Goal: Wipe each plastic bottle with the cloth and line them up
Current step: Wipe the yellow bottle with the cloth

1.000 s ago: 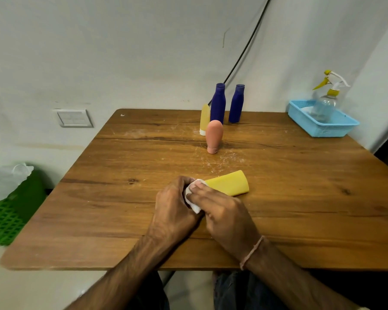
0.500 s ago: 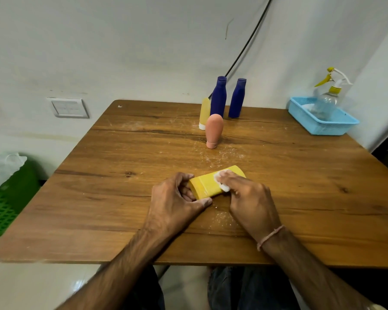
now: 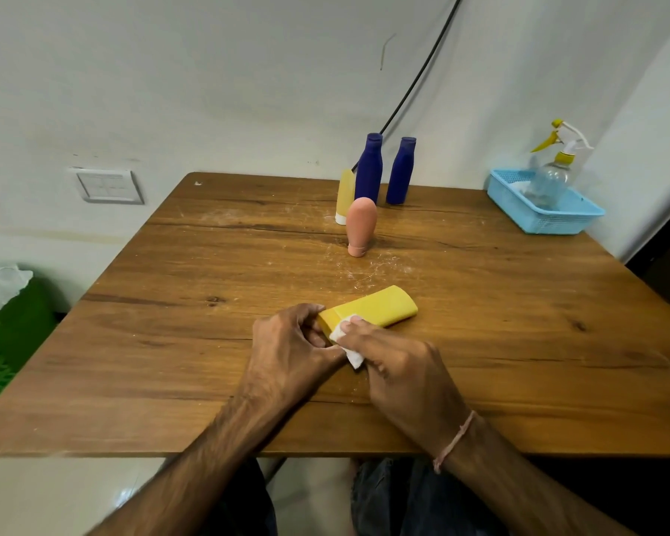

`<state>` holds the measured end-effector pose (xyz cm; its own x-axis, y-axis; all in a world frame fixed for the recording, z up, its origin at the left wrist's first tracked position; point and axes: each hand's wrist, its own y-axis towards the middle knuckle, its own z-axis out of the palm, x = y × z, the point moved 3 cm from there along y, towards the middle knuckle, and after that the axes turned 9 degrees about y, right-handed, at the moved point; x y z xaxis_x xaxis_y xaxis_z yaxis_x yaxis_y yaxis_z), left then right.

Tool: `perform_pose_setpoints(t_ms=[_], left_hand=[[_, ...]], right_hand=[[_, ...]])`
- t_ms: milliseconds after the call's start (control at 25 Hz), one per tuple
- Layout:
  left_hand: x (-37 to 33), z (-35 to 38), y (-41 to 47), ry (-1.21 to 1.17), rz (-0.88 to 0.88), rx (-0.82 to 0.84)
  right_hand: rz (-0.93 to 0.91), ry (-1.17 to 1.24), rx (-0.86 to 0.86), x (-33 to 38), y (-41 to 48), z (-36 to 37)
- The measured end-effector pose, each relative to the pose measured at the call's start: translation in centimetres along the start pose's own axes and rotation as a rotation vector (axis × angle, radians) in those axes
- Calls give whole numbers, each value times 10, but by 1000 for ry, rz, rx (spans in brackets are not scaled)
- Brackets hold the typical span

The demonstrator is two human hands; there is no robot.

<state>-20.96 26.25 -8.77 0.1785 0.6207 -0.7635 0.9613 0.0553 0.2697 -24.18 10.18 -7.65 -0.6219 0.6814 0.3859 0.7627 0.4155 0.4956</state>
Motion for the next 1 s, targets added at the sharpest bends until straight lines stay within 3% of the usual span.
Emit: perform_pose_setpoints(t_ms=[200, 360, 480, 640, 680, 800, 1000], left_hand=[[-2, -1, -1, 25, -10, 18], [-1, 0, -1, 11, -6, 20], [-4, 2, -2, 66, 6, 35], [-4, 2, -5, 74, 80, -15], [-4, 3, -4, 76, 78, -8], [-3, 5, -3, 96, 59, 13], [-4, 5, -4, 103, 124, -29]], right_hand=[[205, -11, -106, -27, 10, -14], [-21, 13, 26, -5, 10, 2], [183, 11, -69, -21, 31, -8], [-66, -17, 50, 8, 17, 10], [-55, -3, 28, 0, 15, 7], [195, 25, -126, -23, 20, -6], [-11, 26, -32, 1, 11, 9]])
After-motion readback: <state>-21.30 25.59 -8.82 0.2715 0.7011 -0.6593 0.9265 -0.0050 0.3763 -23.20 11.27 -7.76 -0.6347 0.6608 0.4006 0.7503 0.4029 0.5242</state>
